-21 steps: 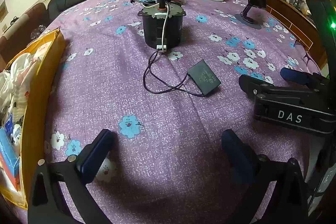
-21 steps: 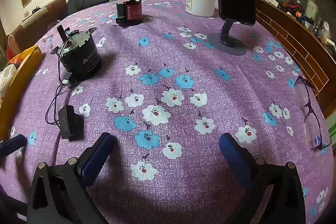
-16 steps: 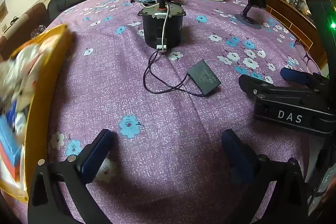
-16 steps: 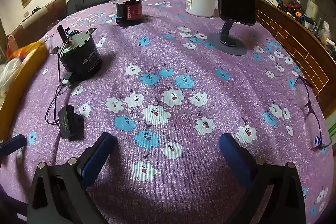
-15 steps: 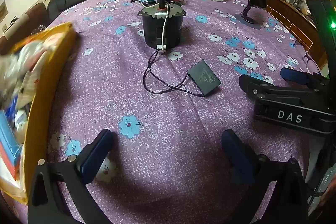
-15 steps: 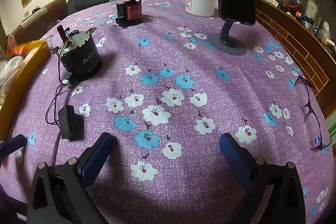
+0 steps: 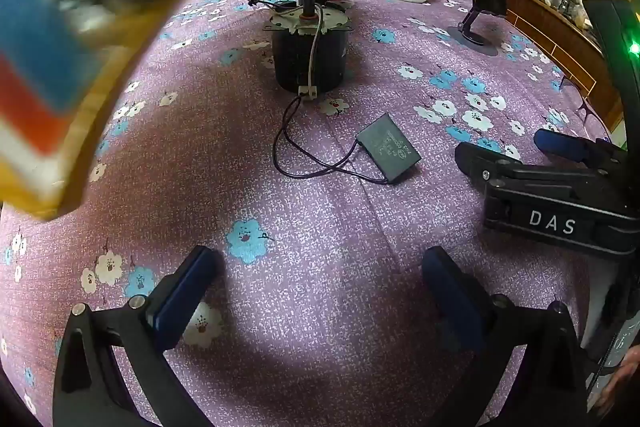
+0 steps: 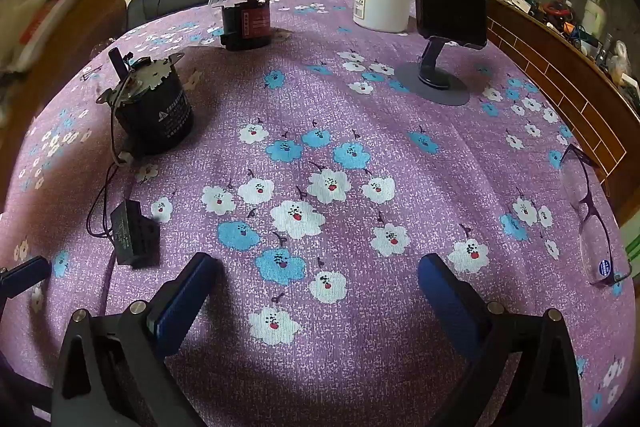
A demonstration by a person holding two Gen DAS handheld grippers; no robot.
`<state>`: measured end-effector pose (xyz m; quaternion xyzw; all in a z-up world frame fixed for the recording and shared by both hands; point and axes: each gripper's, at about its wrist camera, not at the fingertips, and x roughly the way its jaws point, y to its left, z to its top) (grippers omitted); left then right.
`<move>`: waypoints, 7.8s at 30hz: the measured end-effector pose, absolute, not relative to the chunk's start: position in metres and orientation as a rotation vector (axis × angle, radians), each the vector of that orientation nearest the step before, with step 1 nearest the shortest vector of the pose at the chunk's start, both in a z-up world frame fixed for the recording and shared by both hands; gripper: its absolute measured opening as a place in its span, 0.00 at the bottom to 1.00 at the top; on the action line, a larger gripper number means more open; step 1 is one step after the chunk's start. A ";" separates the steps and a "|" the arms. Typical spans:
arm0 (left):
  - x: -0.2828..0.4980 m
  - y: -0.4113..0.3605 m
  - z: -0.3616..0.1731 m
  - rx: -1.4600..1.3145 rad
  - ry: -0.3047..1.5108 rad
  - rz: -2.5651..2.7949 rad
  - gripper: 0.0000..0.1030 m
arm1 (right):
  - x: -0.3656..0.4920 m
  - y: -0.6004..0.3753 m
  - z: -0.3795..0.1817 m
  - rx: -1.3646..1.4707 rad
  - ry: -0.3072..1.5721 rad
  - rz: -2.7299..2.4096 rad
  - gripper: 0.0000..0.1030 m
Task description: Organize soft objects
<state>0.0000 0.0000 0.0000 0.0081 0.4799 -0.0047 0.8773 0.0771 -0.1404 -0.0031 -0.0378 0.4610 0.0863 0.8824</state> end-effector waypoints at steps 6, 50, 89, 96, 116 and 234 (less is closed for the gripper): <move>0.000 0.000 0.000 0.016 1.001 -0.010 1.00 | 0.077 -0.140 -0.003 -0.078 0.960 0.180 0.99; 0.001 0.002 0.000 0.016 1.001 -0.010 1.00 | 0.078 -0.141 -0.003 -0.078 0.960 0.180 0.99; 0.001 0.002 0.000 0.017 1.001 -0.010 1.00 | 0.078 -0.140 -0.003 -0.078 0.960 0.180 0.99; 0.001 0.002 0.000 0.017 1.001 -0.010 1.00 | 0.078 -0.141 -0.003 -0.078 0.960 0.180 0.99; 0.002 0.002 0.000 0.018 1.001 -0.012 1.00 | 0.078 -0.141 -0.003 -0.078 0.960 0.180 0.99; -0.030 0.064 0.030 -0.146 1.174 -0.280 0.27 | 0.004 -0.137 0.047 -0.026 1.080 0.587 0.50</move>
